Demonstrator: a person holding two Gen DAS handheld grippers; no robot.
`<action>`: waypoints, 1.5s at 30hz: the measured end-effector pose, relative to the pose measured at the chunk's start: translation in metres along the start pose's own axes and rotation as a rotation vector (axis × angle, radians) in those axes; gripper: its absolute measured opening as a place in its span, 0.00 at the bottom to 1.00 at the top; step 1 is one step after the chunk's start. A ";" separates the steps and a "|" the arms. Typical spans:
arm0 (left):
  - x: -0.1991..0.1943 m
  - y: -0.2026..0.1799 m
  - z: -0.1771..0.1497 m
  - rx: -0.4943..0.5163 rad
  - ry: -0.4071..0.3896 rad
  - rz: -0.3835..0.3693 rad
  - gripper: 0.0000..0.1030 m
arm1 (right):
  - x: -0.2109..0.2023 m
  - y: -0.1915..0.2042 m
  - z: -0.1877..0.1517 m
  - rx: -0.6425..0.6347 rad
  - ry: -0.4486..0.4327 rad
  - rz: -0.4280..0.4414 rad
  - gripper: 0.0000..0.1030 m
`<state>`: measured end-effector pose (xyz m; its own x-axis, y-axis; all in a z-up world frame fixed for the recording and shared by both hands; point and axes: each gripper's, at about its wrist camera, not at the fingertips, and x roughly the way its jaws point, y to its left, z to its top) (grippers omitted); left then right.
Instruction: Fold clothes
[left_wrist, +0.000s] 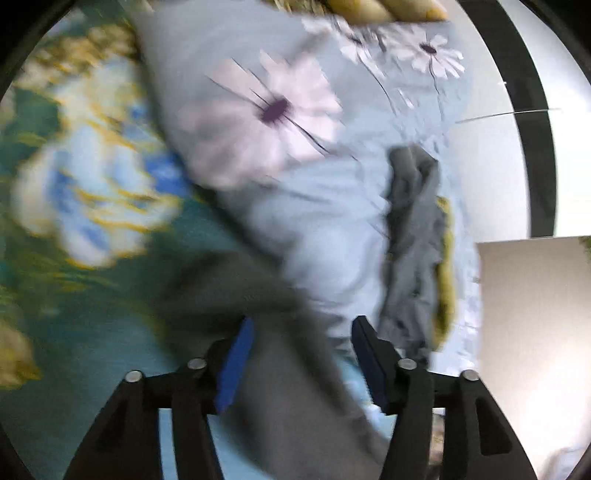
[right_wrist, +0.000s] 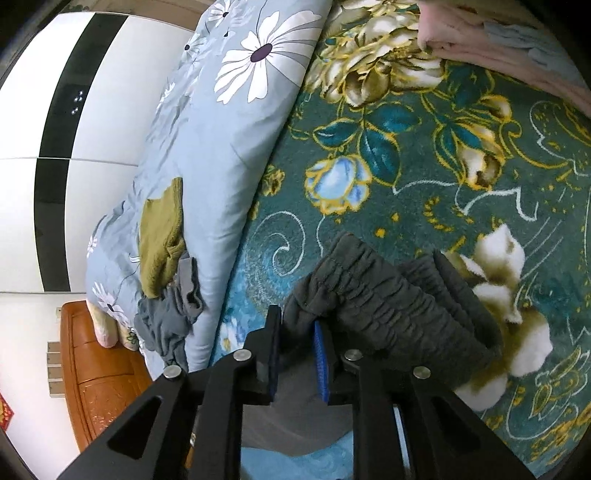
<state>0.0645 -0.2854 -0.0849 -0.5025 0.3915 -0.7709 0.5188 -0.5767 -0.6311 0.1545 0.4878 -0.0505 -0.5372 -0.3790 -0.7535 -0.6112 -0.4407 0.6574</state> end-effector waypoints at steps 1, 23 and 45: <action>-0.007 0.006 -0.002 0.015 -0.026 0.021 0.64 | 0.001 0.000 0.000 -0.004 -0.005 0.002 0.29; 0.065 0.031 -0.040 0.031 -0.035 0.167 0.70 | -0.030 -0.119 -0.070 0.055 -0.081 0.030 0.78; 0.011 -0.017 -0.051 0.002 -0.094 0.030 0.25 | -0.057 -0.023 -0.037 -0.099 -0.225 0.063 0.20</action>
<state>0.0861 -0.2348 -0.0870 -0.5496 0.3046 -0.7779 0.5336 -0.5885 -0.6074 0.2205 0.4891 -0.0231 -0.6952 -0.2230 -0.6834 -0.5182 -0.5034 0.6914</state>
